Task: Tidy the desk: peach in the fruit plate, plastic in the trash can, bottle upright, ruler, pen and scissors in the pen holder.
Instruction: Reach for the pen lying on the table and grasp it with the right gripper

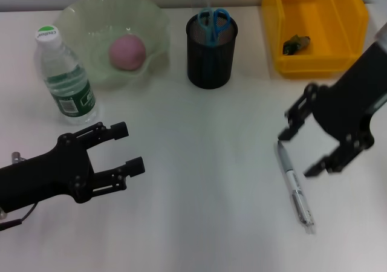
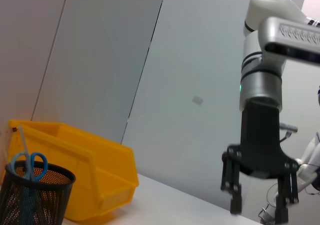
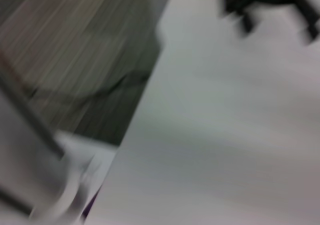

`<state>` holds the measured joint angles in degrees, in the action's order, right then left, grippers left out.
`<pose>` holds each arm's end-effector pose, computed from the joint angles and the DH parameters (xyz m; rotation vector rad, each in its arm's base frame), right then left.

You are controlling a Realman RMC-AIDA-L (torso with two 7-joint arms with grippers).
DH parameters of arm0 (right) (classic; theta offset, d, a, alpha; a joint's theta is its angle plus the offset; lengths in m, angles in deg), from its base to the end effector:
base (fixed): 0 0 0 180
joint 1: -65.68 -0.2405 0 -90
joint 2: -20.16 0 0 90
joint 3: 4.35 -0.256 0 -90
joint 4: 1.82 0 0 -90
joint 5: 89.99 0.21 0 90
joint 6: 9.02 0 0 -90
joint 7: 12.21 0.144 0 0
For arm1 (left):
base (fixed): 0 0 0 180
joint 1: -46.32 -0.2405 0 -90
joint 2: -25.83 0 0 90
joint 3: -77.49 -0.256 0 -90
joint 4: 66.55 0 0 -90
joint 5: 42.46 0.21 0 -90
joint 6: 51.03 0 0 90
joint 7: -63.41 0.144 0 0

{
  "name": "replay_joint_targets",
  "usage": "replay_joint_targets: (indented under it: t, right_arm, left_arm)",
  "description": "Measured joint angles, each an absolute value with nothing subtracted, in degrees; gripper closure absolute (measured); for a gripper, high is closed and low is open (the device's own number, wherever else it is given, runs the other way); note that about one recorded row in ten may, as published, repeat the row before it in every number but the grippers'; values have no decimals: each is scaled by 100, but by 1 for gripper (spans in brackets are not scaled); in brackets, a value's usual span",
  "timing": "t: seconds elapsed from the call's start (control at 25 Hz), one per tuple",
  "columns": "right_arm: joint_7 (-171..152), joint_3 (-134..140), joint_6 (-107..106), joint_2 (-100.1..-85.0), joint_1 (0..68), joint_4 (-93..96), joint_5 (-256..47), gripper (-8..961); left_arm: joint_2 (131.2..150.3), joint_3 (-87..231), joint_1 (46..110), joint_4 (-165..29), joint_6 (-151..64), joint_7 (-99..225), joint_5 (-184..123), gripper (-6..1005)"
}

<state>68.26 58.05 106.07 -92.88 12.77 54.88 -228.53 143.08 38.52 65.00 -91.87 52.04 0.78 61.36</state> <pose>0.1405 0.3562 0.0361 2.8005 0.4138 0.3434 -0.2979 0.2428 -0.0014 -2.6269 -0.6015 -1.0961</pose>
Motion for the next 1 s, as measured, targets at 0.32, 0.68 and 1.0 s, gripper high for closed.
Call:
replay_joint_targets:
  t: [0.32, 0.68, 1.0]
  right_arm:
    - [5726, 6731, 10476, -9897, 1252, 5921, -23965, 302]
    - [5454, 7905, 10038, -9926, 1426, 6007, -24020, 305]
    - [5431, 8909, 9649, -9942, 1653, 6307, -24112, 311]
  left_arm:
    - [14364, 3983, 6495, -9230, 5107, 64, 6125, 170]
    - [14365, 4187, 6442, -9191, 5107, 55, 6117, 169]
    - [14372, 4281, 6321, -9186, 5108, 65, 6116, 169]
